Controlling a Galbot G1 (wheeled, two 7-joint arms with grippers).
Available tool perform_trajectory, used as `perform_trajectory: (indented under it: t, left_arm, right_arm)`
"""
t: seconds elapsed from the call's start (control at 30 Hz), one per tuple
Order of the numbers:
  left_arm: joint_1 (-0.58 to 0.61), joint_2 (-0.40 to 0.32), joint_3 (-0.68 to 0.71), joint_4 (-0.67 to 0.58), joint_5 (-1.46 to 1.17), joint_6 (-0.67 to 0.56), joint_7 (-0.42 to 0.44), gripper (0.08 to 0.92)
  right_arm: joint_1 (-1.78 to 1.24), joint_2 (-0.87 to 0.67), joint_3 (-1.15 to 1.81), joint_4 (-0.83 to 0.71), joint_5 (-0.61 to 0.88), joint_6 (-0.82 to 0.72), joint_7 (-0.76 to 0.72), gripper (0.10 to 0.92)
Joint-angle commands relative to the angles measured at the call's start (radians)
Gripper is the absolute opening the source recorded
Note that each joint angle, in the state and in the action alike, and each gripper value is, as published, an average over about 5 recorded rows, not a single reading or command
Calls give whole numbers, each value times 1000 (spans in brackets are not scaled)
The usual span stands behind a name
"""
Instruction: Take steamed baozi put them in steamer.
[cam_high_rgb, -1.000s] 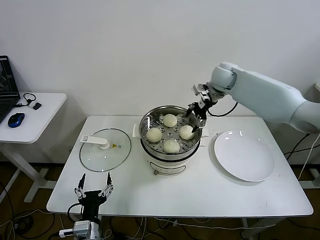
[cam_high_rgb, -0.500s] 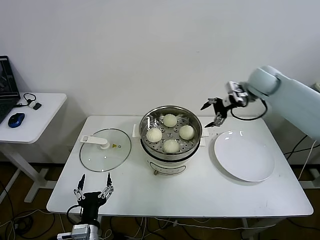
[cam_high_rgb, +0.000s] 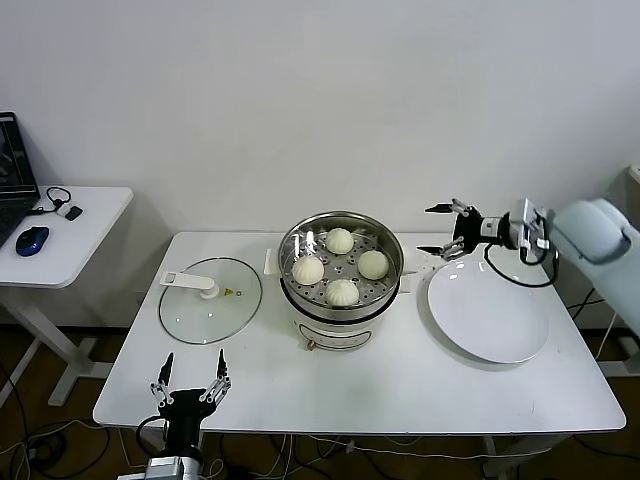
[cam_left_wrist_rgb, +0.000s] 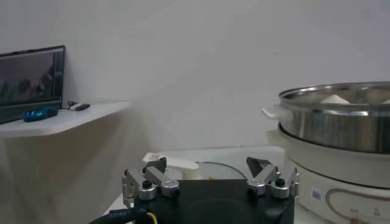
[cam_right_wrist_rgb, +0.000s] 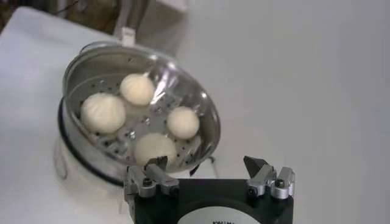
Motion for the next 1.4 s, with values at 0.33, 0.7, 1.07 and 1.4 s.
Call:
perform_trajectory:
  t: [0.33,0.7,1.07,1.4]
  left_arm:
    - [21,-12,6,-12,3,-38,-3,823]
    - [-26,22,-12,-8,21,-40,8,823]
    - [-148,83,-83,97,-20,-93,167,823]
    - [-149,81,-68,121,-38,-104,194,823]
  right_arm:
    - [-1005,410,868,244,41,236,486,823]
    - [-1211,551,816,214,80,436,618,823]
    - [-1248,543,767,181,69,524,656,823]
    - [-1249,578,735,171,46,520,662,823]
